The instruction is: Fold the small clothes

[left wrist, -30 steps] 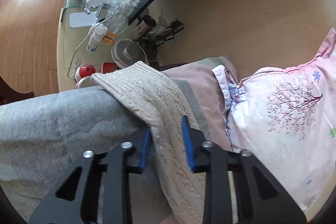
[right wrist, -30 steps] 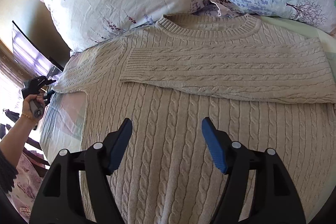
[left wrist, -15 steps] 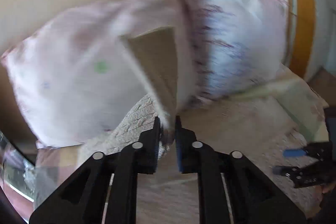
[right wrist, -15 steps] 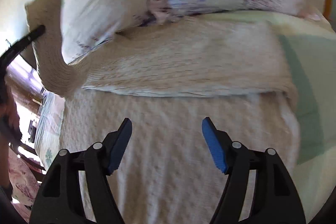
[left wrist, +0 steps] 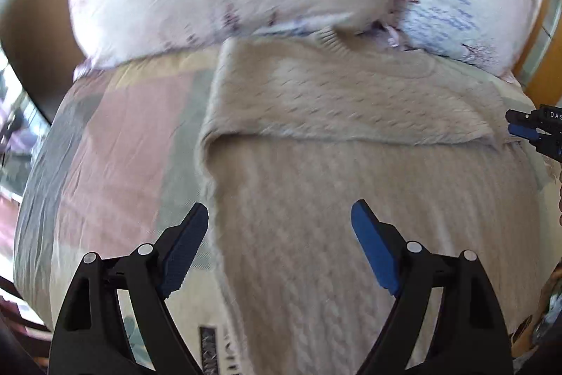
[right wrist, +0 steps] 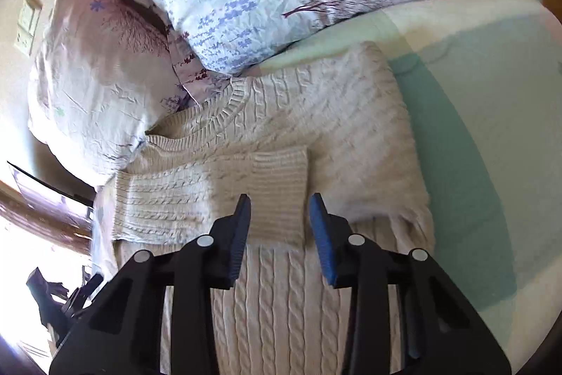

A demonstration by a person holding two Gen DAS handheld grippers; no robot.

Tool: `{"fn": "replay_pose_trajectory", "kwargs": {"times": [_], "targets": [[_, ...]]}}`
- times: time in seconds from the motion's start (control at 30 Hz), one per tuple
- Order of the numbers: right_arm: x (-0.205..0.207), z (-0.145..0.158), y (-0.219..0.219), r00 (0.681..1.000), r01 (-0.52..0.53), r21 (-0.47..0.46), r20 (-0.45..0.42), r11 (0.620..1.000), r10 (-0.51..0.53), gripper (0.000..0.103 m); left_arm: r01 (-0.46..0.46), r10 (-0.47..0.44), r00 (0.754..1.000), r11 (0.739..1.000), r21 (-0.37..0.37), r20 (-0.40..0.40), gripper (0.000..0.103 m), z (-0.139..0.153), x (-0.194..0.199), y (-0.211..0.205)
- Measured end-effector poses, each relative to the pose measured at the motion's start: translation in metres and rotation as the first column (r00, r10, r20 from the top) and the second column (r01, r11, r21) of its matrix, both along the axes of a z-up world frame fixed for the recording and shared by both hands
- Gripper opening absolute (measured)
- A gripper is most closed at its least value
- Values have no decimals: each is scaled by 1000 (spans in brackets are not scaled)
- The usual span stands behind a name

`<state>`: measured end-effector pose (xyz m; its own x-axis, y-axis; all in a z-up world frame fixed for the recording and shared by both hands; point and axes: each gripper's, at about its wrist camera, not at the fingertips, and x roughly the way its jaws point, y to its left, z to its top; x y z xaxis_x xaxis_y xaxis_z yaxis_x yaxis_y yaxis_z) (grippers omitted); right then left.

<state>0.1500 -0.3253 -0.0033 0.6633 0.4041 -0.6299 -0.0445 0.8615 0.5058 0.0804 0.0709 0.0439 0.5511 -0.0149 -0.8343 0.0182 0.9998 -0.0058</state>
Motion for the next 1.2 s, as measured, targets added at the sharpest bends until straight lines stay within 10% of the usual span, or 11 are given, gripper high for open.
{"fn": "replay_pose_trajectory", "kwargs": {"times": [0.2,0.3,0.5,0.6,0.63,0.7,0.77,0.9,1.2], "targets": [[21,-14,25,998,9,-144,-60,989,-18,33,-114,103,990,987,-115,-92,85,-27,-40,36],[19,-14,33,997,-47,-149,-62,988,39,7,-123,110,990,980,-157,-90,85,-31,-57,34],[20,39,5,988,144,-220,89,965,-127,6,-108,89,992,965,-237,-87,85,-31,-63,34],[31,34,-17,985,170,-261,2,950,-175,17,-101,81,993,966,-240,-90,84,-31,-62,35],[27,30,-21,985,161,-247,-25,955,-172,21,-100,79,993,964,-245,-92,84,-31,-62,36],[1,21,-36,991,113,-185,-49,976,-124,65,-105,81,992,955,-278,-95,80,-30,-64,39],[-28,11,-46,995,70,-158,-66,985,-81,66,-120,92,991,937,-328,-101,74,-30,-67,46],[-82,-36,-70,972,7,-18,-236,1000,-11,35,-126,78,989,899,-420,-129,59,-31,-74,52],[-177,-104,-40,884,-100,359,-395,928,248,11,-155,30,972,826,-542,-233,46,-35,-108,44]]}}
